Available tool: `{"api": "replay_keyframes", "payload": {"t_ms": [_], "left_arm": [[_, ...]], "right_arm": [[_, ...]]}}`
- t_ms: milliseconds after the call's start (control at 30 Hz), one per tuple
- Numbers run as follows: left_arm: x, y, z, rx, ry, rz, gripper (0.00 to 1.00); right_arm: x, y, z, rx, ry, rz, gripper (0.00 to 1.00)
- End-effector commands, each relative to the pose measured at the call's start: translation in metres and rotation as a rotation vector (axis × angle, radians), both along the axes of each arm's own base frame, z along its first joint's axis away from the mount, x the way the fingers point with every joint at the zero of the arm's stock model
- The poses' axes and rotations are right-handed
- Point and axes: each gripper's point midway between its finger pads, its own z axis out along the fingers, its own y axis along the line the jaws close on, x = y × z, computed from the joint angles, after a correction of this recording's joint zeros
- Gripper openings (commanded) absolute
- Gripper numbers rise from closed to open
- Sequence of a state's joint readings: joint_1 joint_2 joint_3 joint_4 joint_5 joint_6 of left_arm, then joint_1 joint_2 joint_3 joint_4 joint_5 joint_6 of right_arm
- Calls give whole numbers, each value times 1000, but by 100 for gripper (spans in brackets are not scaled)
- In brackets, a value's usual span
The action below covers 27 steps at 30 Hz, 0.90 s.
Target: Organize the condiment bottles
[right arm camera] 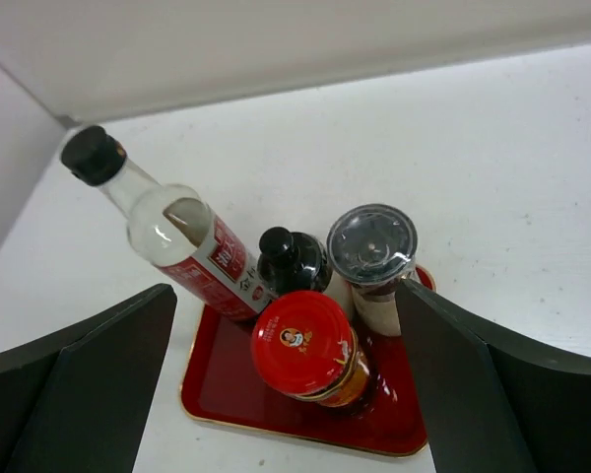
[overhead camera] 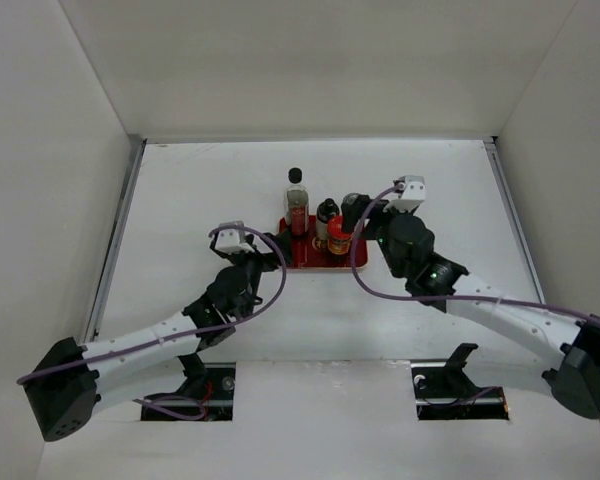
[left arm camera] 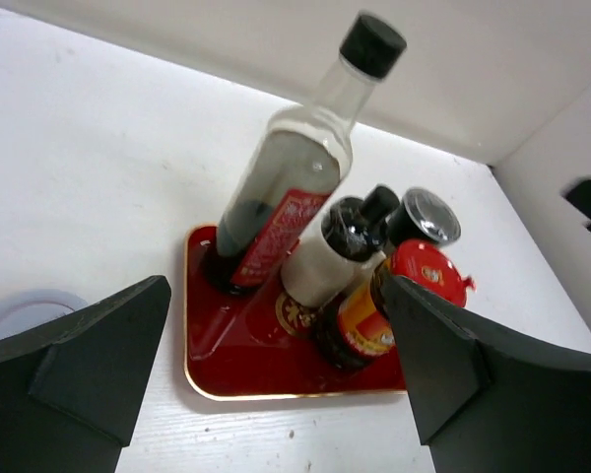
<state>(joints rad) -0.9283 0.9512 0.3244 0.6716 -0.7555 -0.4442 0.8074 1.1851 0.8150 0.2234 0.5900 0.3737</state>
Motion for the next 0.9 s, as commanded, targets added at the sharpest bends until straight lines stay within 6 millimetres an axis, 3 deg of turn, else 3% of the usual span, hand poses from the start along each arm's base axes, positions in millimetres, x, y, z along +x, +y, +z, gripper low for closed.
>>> {"api": "replay_keyframes", "payload": {"t_ms": [0,133,267,367,533,700,867], "left_arm": [[3,24,12,81,62,100,94],[1,55,9,194,158,191,95],[5,72,-18,318,330,218,97],[17,74,-40,339,423,198,97],[32,71,-52,353,464,197,96],[38,64,-67,380,494,180,94],[37,71,-81,398,520,203,86]], "right_arm": [[-11,-14,4,32,-35,3,100],[-17,-42,-5,52,-39,-30,100],[-22,-49,-21,95,-37,-18,100],[-25,-45,-23,152,-43,-2,100],[-25,-40,-35,136,-21,15,100],[-26,-37,-36,139,-18,26,100],[-27,-38,-36,143,-17,27,100]]}}
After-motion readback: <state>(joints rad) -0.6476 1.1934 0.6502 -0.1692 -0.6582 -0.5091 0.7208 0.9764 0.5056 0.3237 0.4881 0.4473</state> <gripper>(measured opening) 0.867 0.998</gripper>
